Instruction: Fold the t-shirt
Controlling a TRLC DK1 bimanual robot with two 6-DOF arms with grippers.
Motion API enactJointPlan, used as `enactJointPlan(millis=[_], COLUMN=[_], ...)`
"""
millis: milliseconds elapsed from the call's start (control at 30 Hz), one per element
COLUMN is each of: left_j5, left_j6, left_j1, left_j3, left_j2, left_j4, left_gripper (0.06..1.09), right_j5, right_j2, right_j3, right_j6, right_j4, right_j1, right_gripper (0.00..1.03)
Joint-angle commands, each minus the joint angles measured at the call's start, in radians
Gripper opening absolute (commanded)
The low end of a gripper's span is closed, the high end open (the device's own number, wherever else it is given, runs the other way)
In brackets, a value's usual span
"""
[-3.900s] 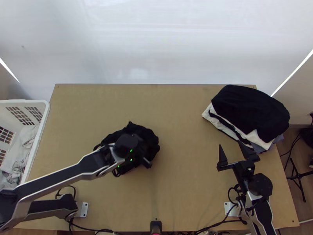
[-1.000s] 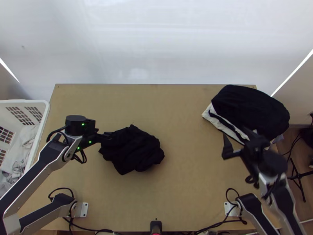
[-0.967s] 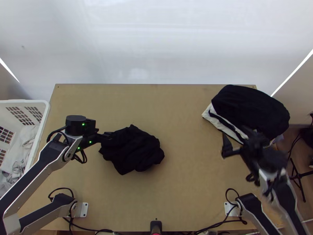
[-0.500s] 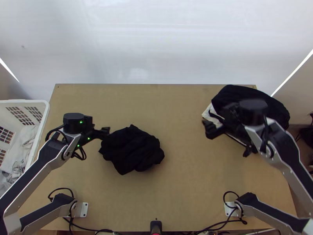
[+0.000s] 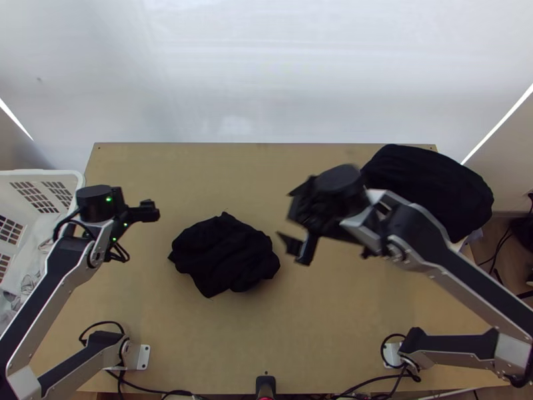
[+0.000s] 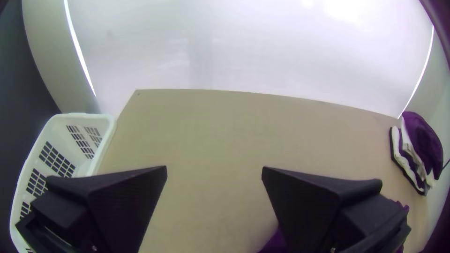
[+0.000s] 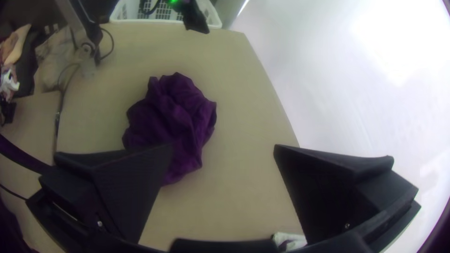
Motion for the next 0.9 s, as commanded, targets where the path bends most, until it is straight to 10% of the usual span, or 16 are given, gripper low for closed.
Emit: enactJointPlan(millis=[0,867], left_j5=[-0.013,-0.013], left_j6=[-0.01,-0.052], left_j1=[0.083,0.162], left_j3=[0.002,-0.02], left_j2=[-0.025,-0.026], left_j4=[0.017,0.05], left_gripper=[1.04,1.04], right_j5=[0.04,0.003], right_j2=[0.09,0.361], right_j3=[-0.036,0.001], right_j6=[-0.145,-0.09], right_j4=[0.129,0.195], right_j1=[0.156,0.215], right_gripper=[0.98,0.87])
